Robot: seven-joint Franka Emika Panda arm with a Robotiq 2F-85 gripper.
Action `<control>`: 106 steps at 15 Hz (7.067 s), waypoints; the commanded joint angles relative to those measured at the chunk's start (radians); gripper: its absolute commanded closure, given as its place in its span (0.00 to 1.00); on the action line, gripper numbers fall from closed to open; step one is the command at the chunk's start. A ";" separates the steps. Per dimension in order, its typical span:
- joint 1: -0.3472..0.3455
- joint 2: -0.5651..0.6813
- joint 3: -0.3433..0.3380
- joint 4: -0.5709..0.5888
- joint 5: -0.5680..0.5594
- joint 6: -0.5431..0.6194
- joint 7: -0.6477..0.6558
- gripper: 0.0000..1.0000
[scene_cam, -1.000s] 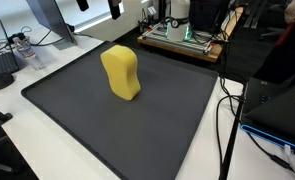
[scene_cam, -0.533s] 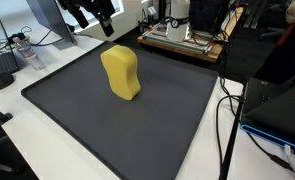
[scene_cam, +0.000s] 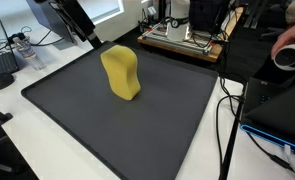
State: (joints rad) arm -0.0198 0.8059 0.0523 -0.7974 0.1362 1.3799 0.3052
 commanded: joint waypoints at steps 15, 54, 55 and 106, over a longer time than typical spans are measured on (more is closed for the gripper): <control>-0.148 -0.280 -0.055 -0.589 0.116 0.457 -0.055 0.00; -0.167 -1.237 -0.220 -1.796 0.387 0.901 -0.116 0.00; -0.168 -1.222 -0.207 -1.771 0.397 0.913 -0.071 0.00; -0.013 -0.552 -0.085 -1.182 0.136 0.843 0.973 0.00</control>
State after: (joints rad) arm -0.0529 0.2373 -0.0097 -1.9979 0.2618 2.2117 1.2428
